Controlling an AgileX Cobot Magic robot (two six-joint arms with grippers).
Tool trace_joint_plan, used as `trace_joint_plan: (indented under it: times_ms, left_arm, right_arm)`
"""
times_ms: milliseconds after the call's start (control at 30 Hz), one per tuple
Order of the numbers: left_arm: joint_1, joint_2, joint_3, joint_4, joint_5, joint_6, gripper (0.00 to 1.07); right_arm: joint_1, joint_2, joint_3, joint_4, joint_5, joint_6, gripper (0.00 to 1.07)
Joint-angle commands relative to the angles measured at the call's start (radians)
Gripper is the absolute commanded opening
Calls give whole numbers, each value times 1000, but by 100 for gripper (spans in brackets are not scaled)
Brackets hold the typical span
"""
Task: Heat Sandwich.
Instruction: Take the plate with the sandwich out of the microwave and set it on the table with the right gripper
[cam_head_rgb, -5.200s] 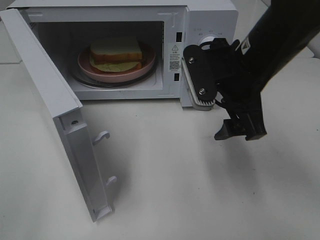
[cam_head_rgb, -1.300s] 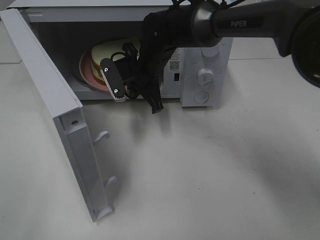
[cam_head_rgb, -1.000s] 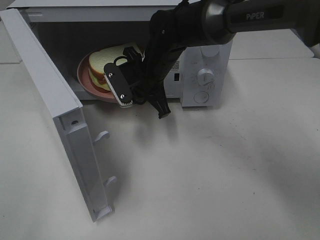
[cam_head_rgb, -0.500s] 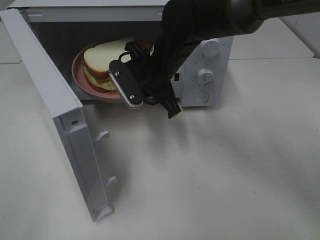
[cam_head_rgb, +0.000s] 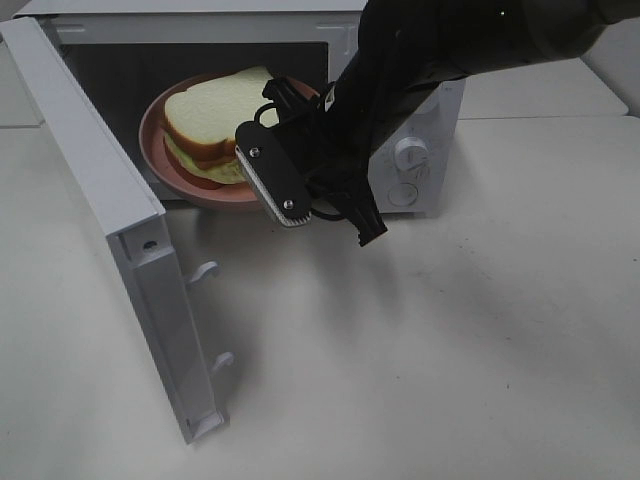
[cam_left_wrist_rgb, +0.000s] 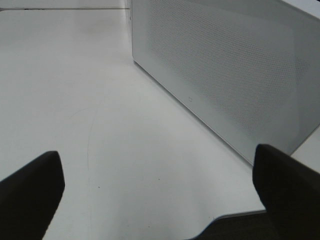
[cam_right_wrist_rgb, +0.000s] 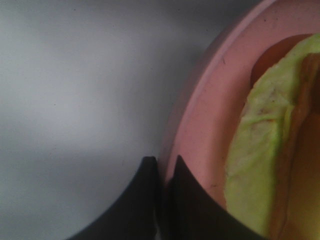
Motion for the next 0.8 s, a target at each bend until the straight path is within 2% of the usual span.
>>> trace_joint_plan:
  times_ms: [33, 800]
  left_arm:
    - [5, -6, 2, -7, -14, -4, 97]
    - [5, -6, 2, -7, -14, -4, 97]
  right_arm:
    - [-9, -57, 45, 14, -39, 14, 0]
    - [-9, -344, 374, 20, -83, 14, 0]
